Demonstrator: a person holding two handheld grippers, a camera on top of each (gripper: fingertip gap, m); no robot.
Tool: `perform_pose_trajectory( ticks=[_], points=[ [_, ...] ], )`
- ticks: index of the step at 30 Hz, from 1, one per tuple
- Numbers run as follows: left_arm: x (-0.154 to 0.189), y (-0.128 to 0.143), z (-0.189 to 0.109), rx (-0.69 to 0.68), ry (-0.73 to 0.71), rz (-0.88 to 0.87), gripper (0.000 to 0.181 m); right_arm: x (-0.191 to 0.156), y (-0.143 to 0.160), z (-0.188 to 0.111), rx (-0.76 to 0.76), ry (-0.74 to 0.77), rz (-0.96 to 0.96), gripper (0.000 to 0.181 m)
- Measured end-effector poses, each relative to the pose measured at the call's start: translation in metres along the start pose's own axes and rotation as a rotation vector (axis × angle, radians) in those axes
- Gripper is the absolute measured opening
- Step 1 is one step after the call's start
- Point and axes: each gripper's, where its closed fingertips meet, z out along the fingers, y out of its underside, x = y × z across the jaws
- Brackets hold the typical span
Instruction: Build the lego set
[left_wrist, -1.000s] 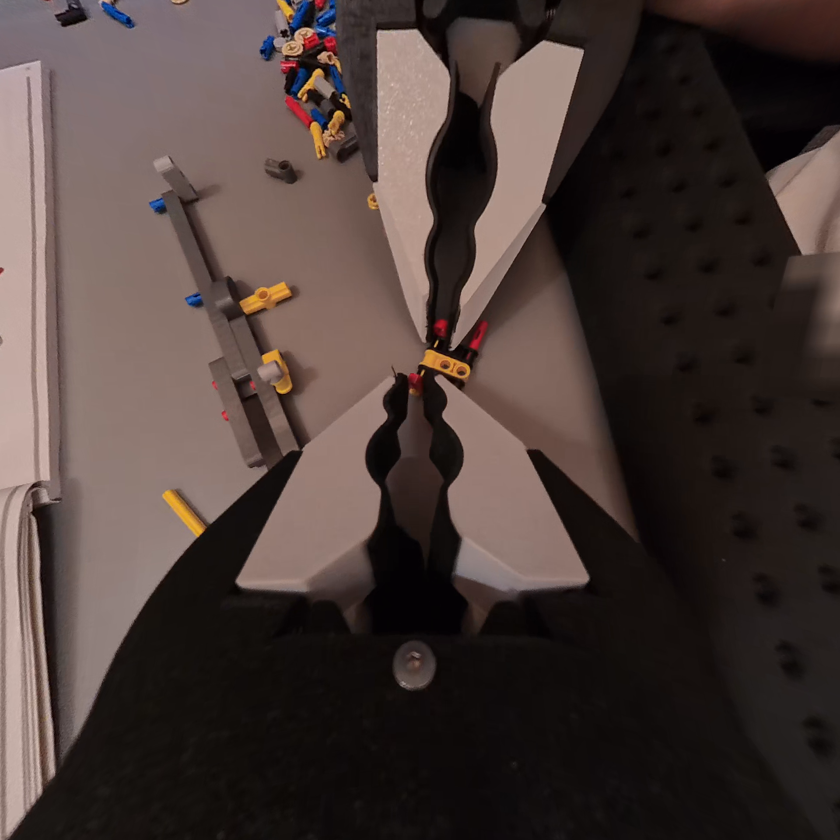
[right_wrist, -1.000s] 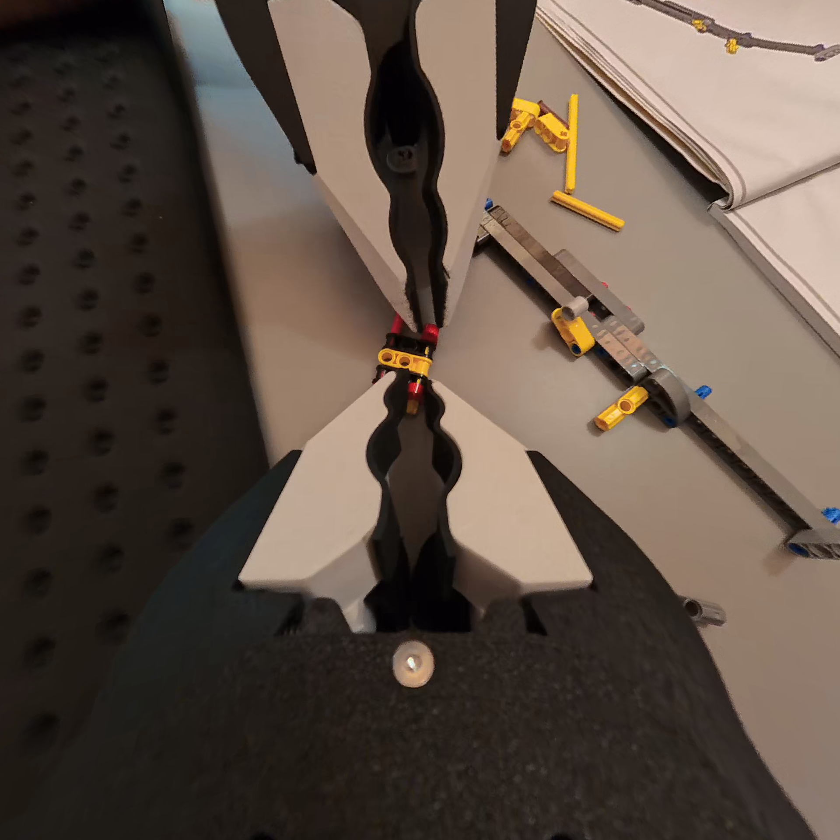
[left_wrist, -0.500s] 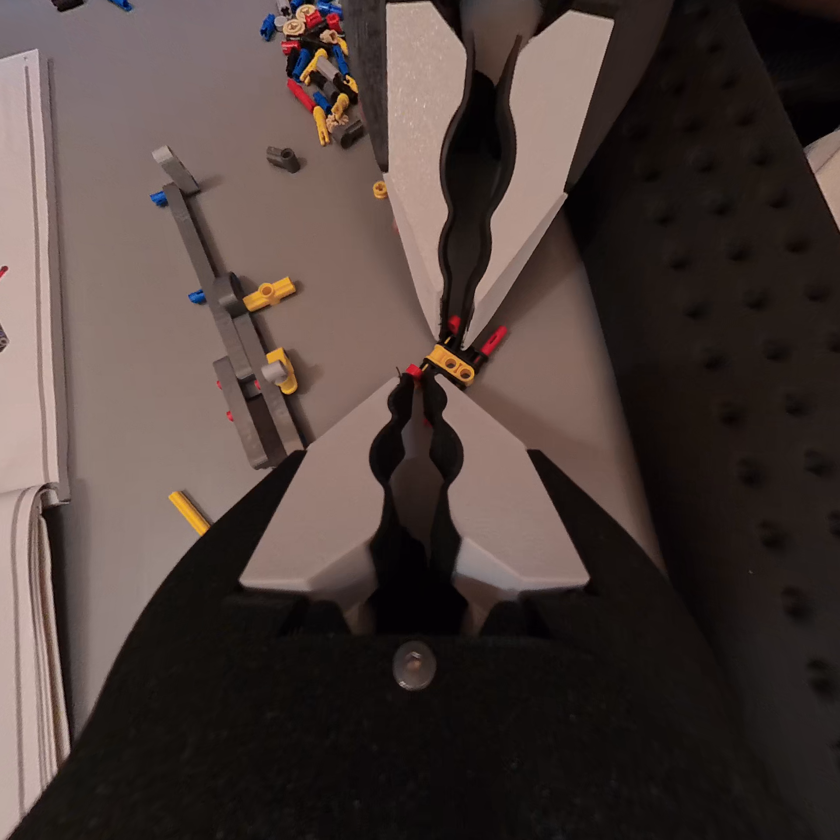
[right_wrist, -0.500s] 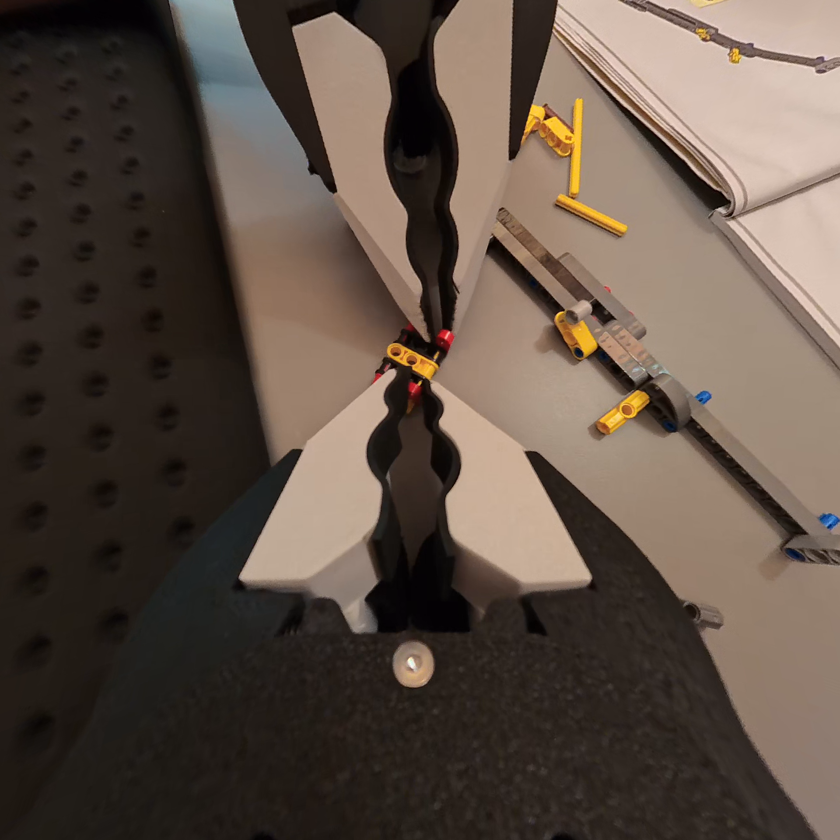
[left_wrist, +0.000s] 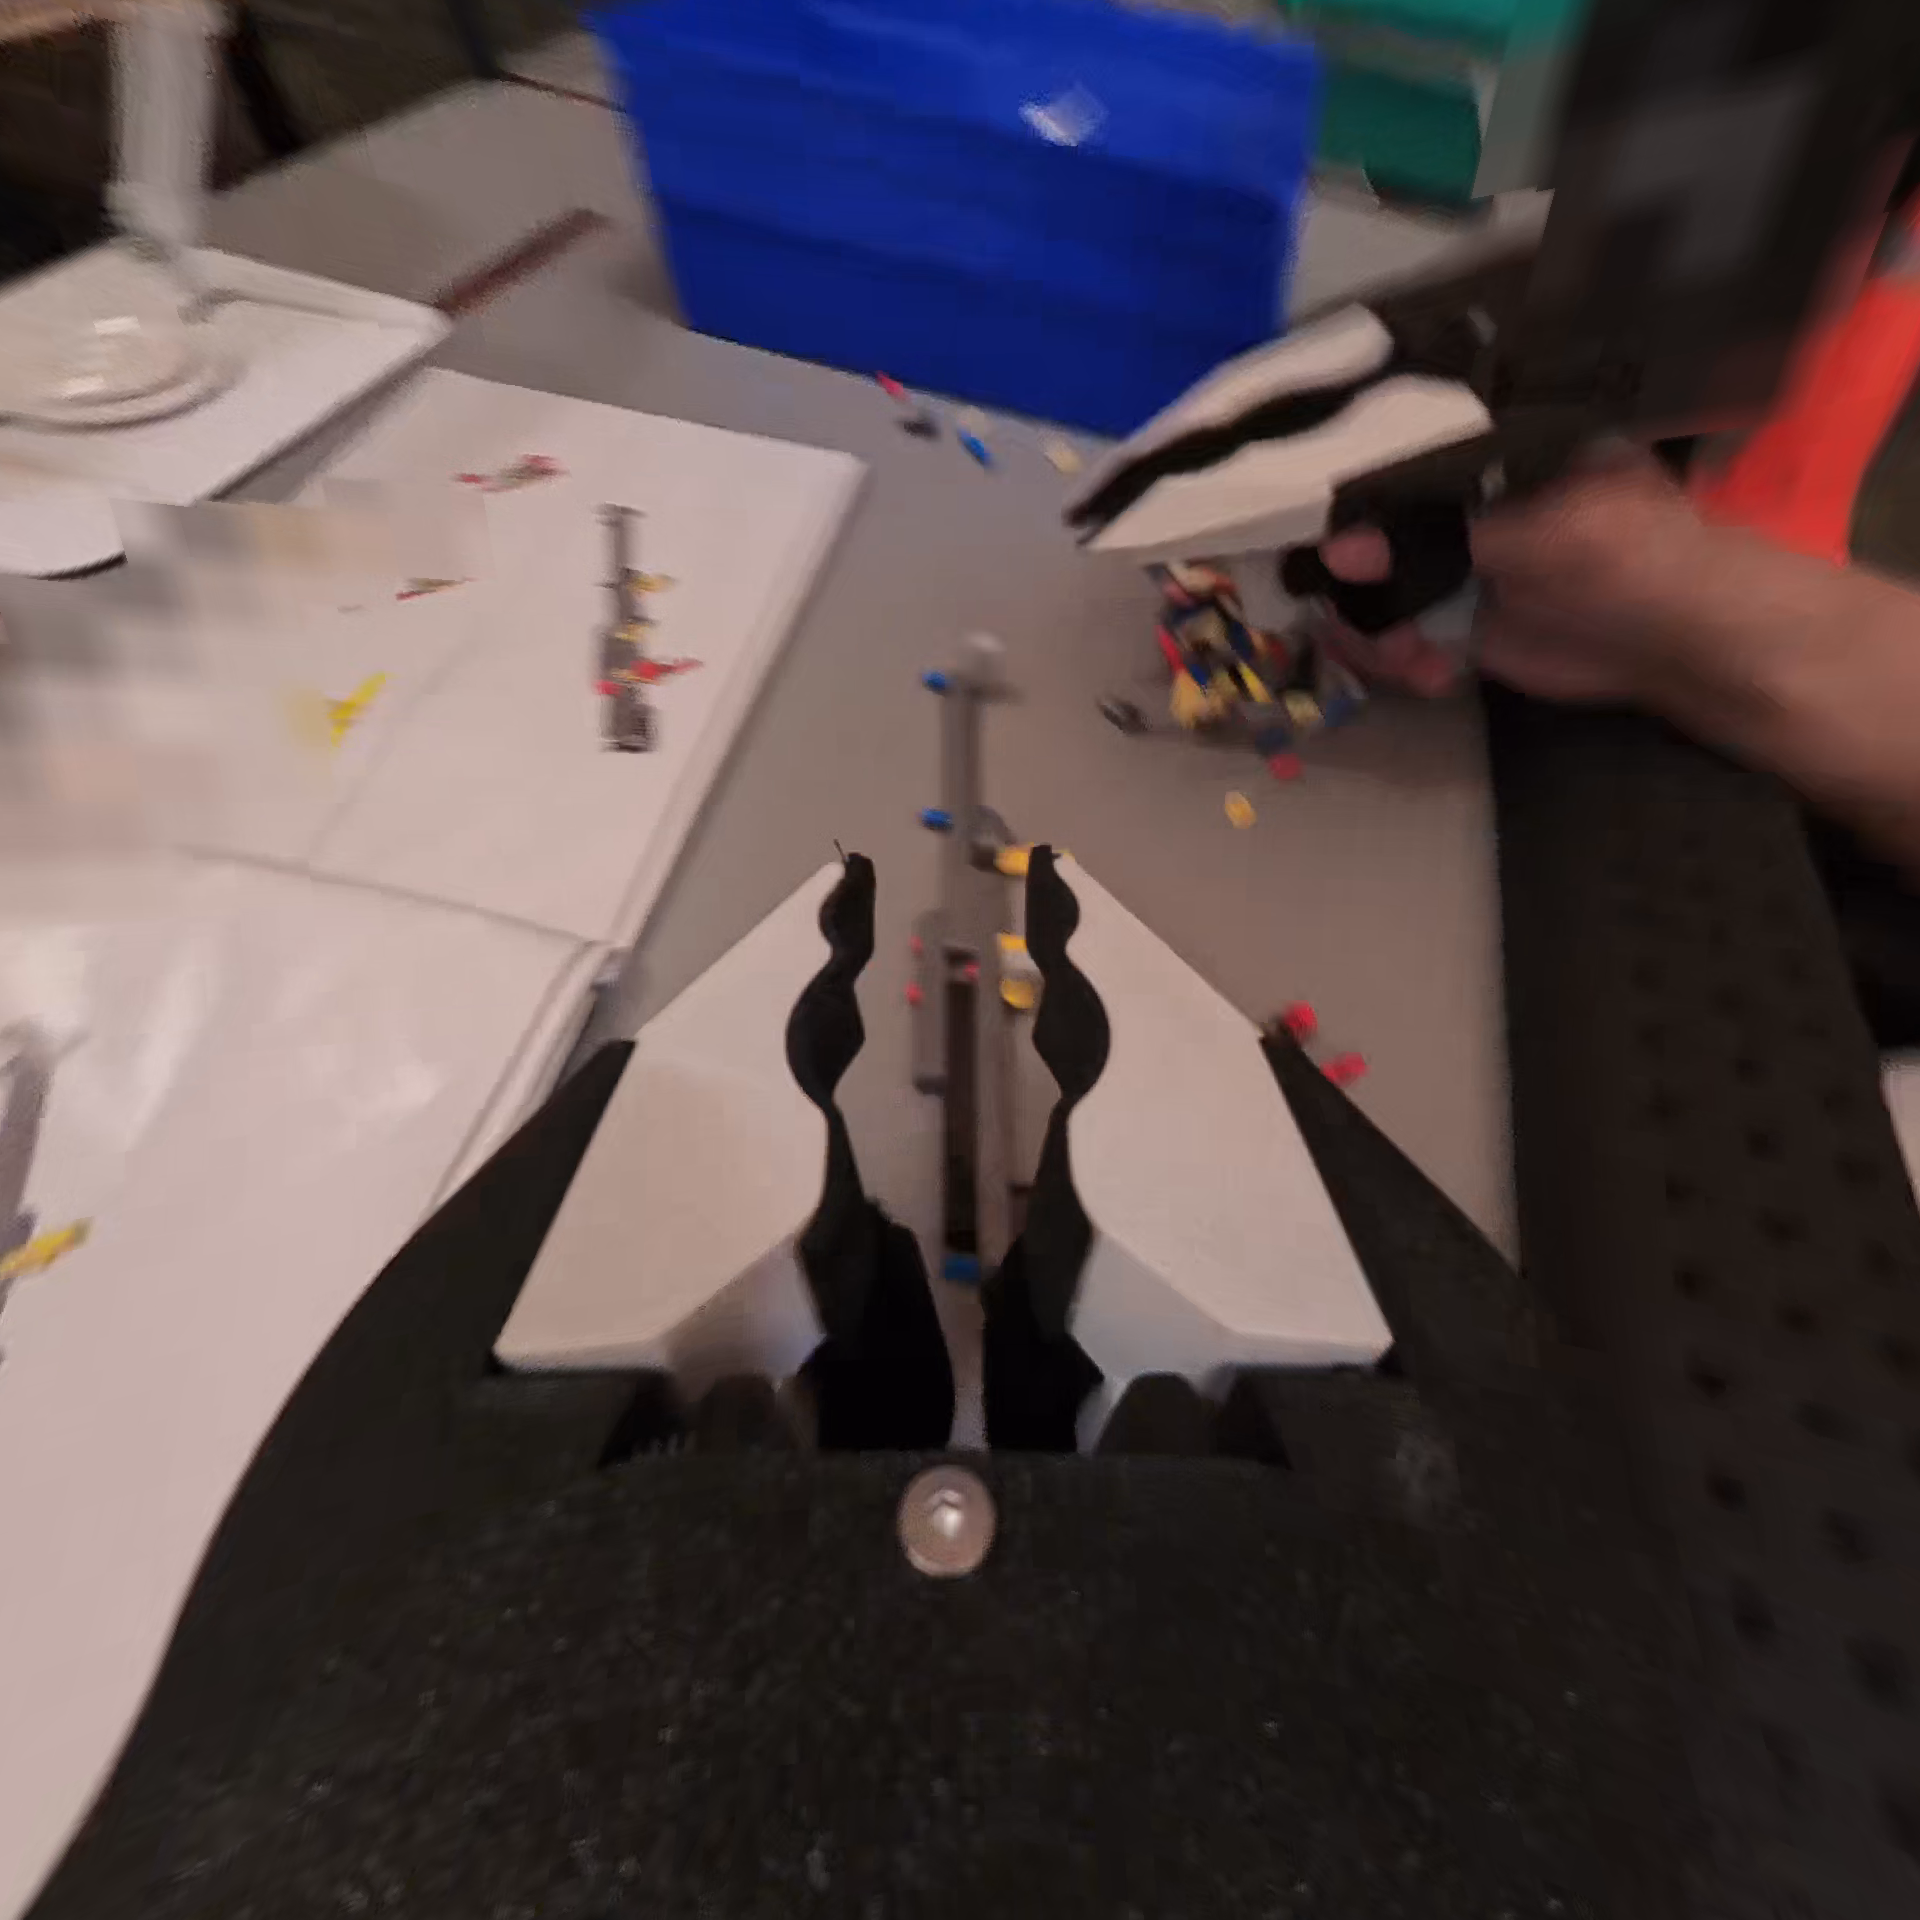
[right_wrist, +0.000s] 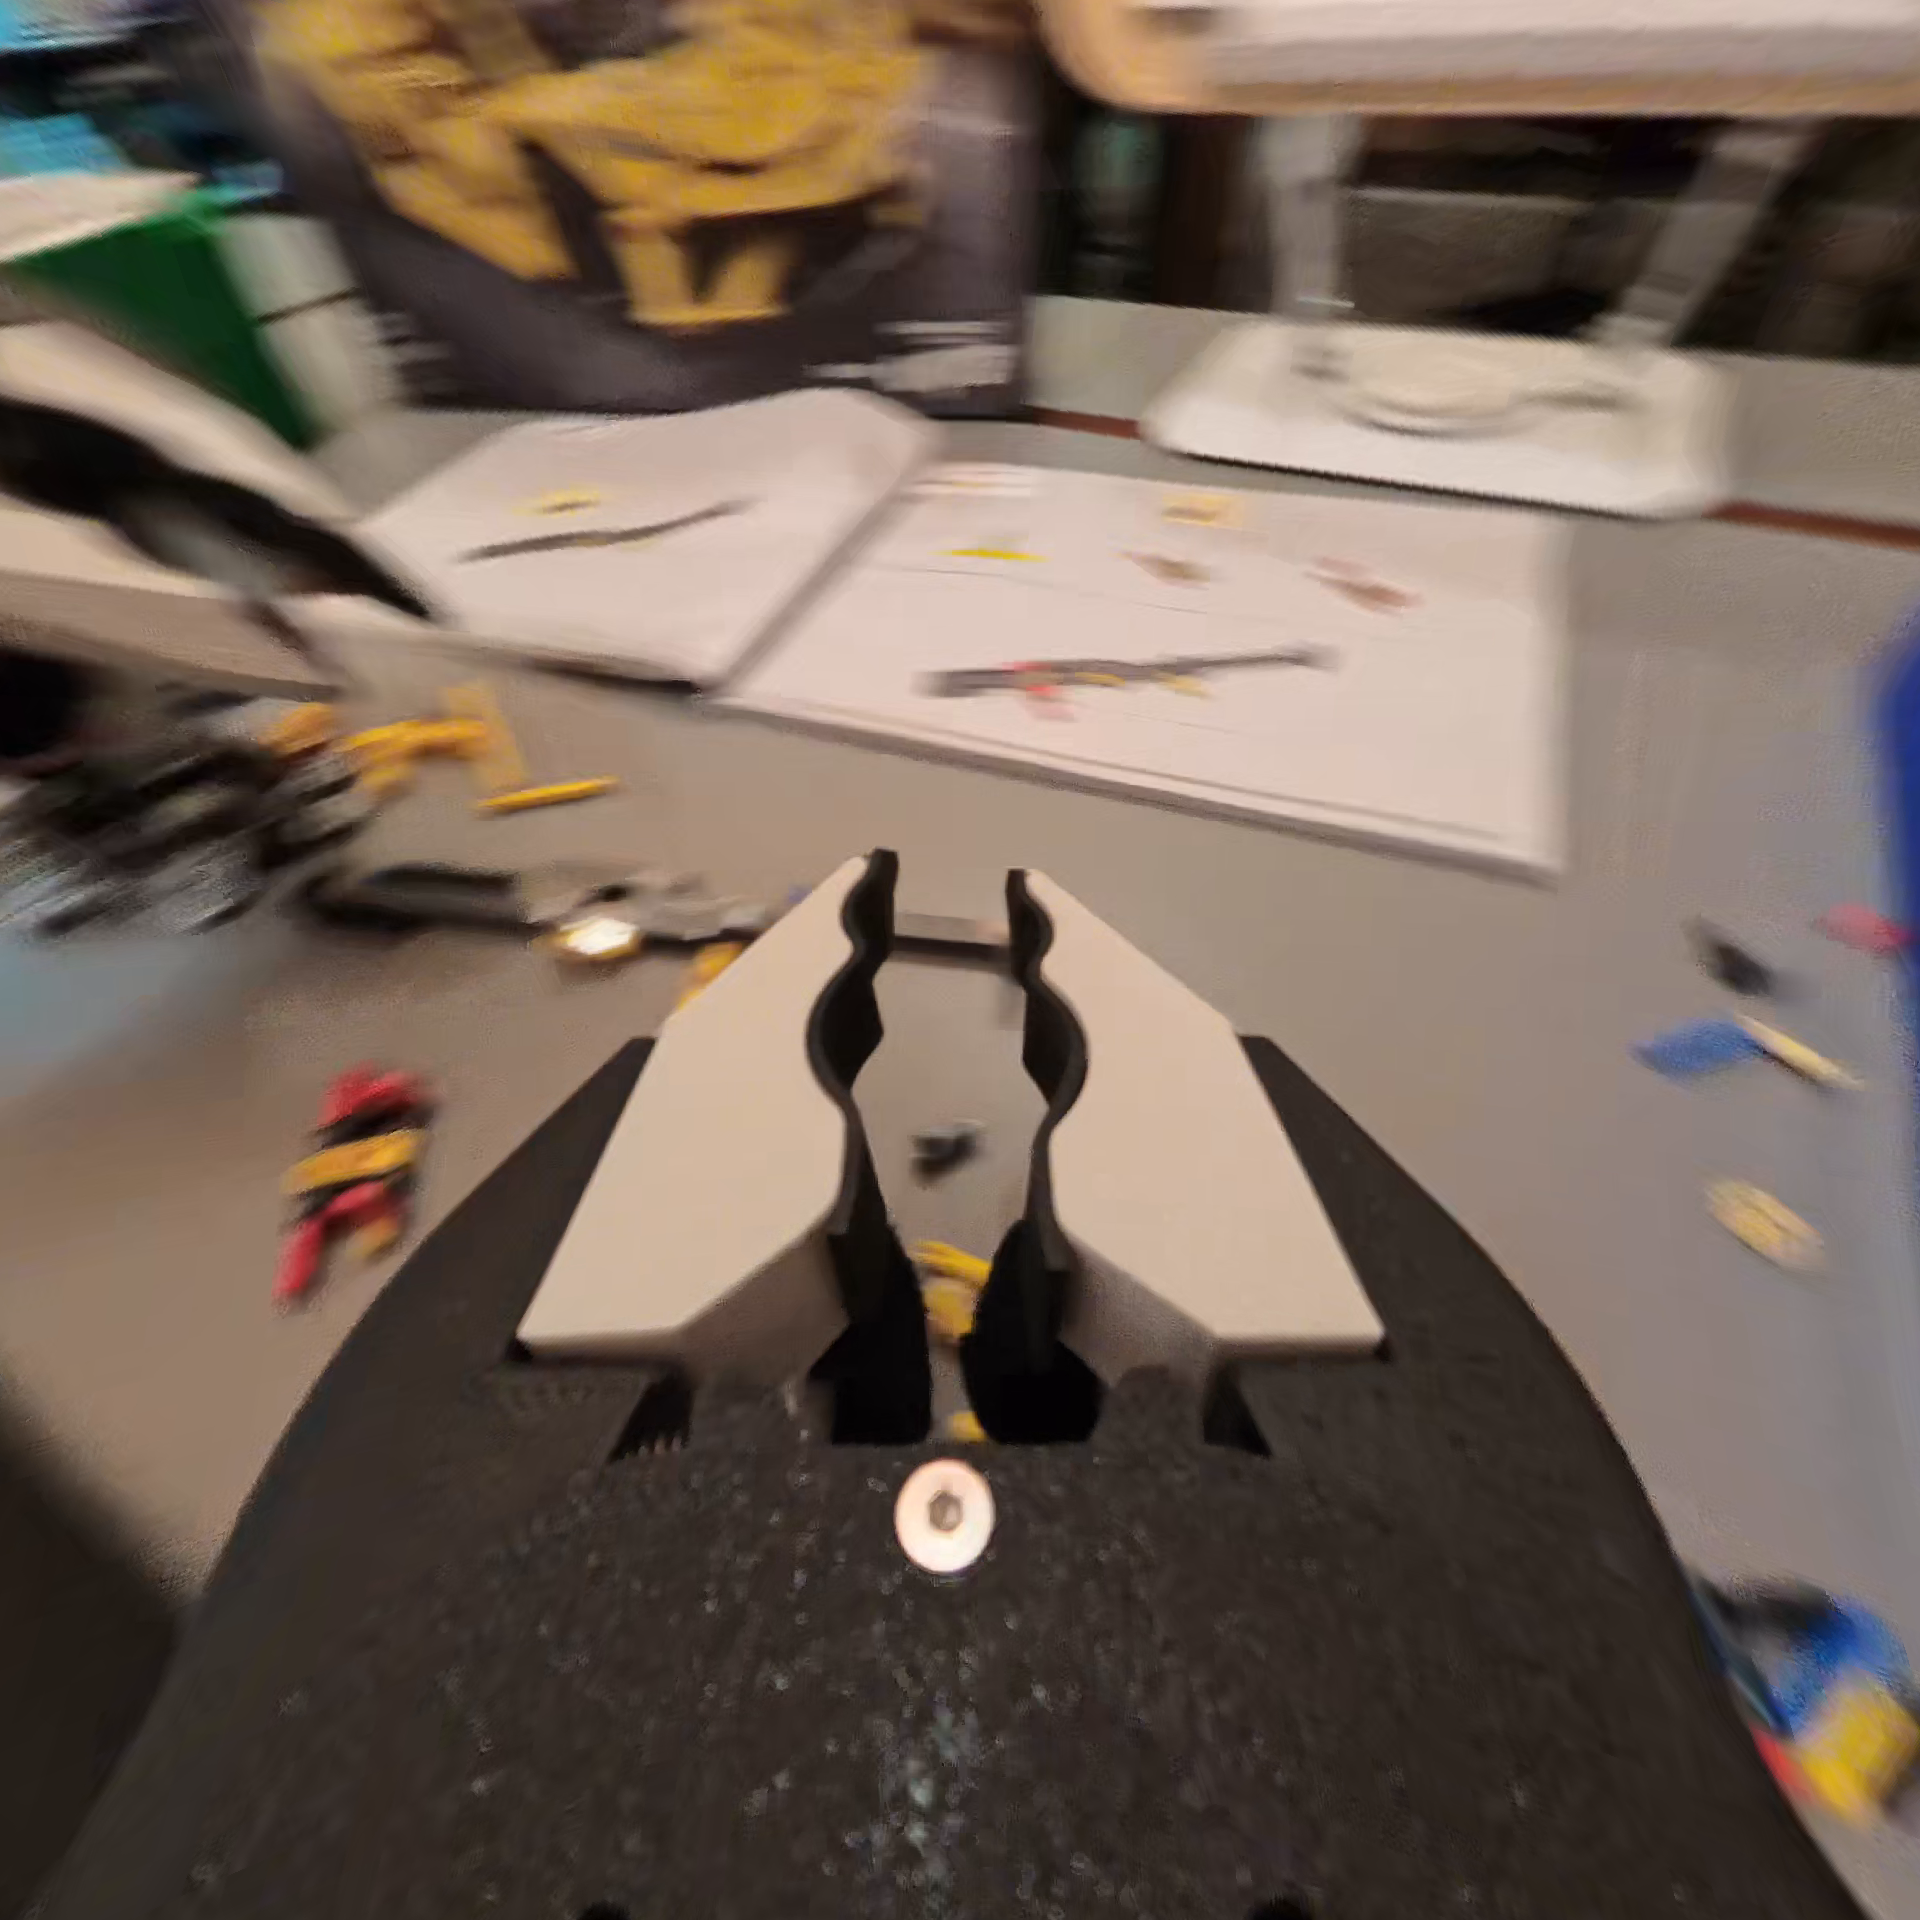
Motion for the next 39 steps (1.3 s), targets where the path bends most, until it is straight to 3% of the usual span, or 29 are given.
perform_pose_trajectory(
  ticks=[2, 5, 10, 19, 39],
  points=[
    [-0.027, -0.011, -0.009, 0.09, -0.074, -0.166, 0.027, 0.047, 0.006, -0.007, -0.022, 0.182, 0.106, 0.021],
    [-0.048, -0.02, -0.02, 0.183, -0.135, -0.28, 0.026, 0.066, 0.009, -0.011, -0.029, 0.236, 0.167, 0.022],
    [-0.072, -0.001, -0.025, 0.104, -0.275, -0.318, 0.022, 0.054, 0.01, -0.005, -0.045, 0.2, 0.092, 0.02],
    [-0.068, 0.022, -0.009, -0.025, -0.268, -0.268, 0.021, 0.053, 0.007, -0.003, -0.027, 0.16, 0.118, 0.016],
    [-0.067, 0.022, -0.005, -0.059, -0.34, -0.109, 0.015, 0.038, 0.01, 0.003, -0.054, 0.122, 0.026, 0.013]
  ],
)
